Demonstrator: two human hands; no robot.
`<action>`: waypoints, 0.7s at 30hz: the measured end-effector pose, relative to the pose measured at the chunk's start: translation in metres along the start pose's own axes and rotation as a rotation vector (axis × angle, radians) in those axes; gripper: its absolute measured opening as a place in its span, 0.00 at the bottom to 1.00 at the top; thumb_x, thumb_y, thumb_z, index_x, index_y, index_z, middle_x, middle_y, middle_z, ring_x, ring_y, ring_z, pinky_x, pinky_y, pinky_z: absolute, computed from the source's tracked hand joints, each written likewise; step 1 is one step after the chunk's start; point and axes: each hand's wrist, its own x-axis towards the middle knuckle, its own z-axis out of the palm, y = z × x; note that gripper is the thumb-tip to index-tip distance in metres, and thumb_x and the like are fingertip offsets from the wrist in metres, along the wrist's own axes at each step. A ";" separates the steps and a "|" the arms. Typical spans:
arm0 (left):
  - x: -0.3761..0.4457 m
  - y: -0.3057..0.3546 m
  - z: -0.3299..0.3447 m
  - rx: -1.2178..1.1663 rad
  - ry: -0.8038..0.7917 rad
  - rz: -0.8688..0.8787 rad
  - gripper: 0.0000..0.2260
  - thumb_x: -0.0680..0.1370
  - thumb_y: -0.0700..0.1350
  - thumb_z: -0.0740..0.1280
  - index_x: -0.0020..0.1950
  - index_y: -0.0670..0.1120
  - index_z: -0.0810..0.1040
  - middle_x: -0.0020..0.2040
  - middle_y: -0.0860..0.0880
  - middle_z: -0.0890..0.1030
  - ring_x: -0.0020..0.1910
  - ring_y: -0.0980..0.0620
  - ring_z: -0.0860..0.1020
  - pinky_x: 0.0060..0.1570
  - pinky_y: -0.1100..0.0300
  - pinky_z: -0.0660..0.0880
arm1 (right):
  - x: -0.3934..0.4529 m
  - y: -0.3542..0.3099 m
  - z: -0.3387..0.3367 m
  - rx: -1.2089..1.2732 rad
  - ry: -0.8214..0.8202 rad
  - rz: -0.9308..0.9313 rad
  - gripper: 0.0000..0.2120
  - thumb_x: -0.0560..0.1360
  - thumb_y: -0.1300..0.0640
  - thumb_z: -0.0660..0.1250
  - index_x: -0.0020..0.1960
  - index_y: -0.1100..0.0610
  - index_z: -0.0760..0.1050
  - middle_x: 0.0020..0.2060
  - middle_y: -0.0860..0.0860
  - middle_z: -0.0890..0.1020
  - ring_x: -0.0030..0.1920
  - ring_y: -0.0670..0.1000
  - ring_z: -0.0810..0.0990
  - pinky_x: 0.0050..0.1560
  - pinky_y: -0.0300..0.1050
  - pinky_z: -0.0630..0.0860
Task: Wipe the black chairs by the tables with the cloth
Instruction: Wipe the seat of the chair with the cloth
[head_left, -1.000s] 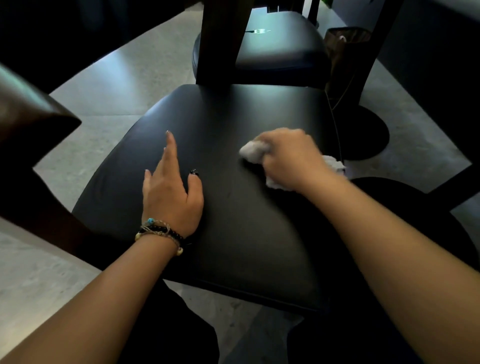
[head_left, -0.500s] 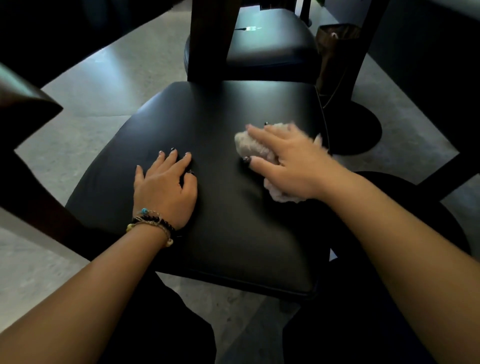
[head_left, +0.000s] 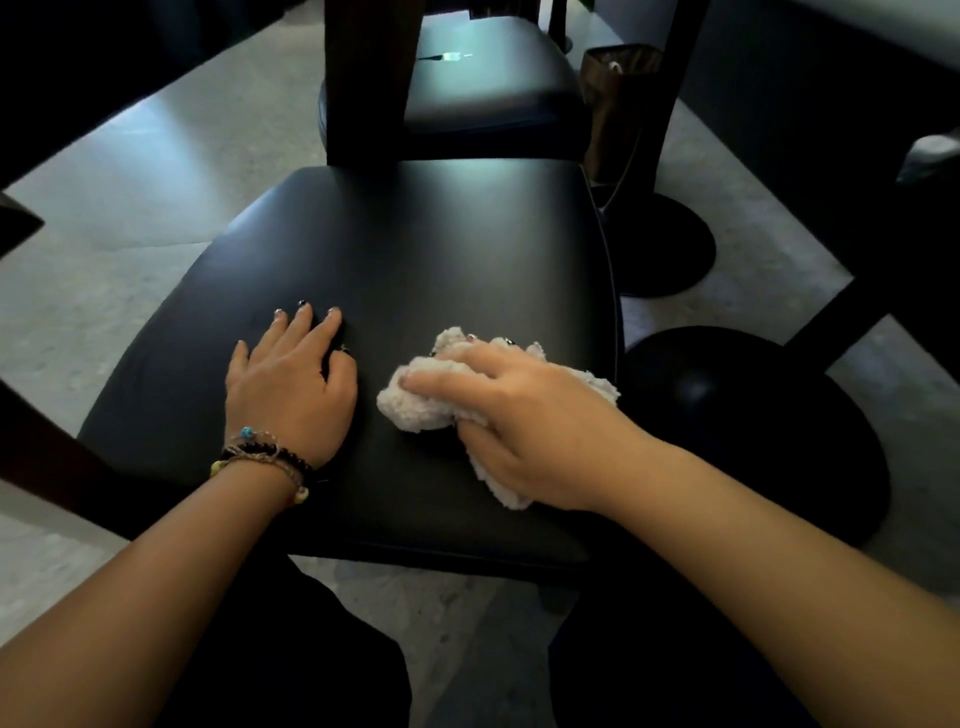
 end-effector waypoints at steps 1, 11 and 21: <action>0.000 0.000 -0.001 -0.002 -0.003 0.000 0.21 0.81 0.49 0.55 0.76 0.52 0.64 0.77 0.48 0.62 0.77 0.48 0.57 0.75 0.45 0.51 | 0.002 -0.003 0.004 -0.029 0.023 0.025 0.22 0.77 0.61 0.61 0.71 0.54 0.72 0.65 0.55 0.75 0.66 0.59 0.72 0.66 0.56 0.66; -0.003 0.001 -0.003 -0.030 0.027 0.008 0.20 0.81 0.47 0.58 0.75 0.50 0.67 0.76 0.47 0.64 0.76 0.47 0.58 0.75 0.46 0.53 | 0.038 0.031 0.000 -0.240 0.186 0.278 0.22 0.76 0.59 0.60 0.70 0.49 0.70 0.65 0.53 0.73 0.61 0.56 0.72 0.57 0.44 0.60; -0.008 0.024 -0.019 -0.039 0.044 0.352 0.24 0.75 0.44 0.56 0.70 0.39 0.72 0.72 0.38 0.68 0.74 0.40 0.64 0.71 0.40 0.59 | -0.036 0.018 0.018 -0.071 0.433 0.334 0.24 0.69 0.65 0.63 0.64 0.56 0.77 0.62 0.56 0.78 0.63 0.61 0.75 0.64 0.57 0.72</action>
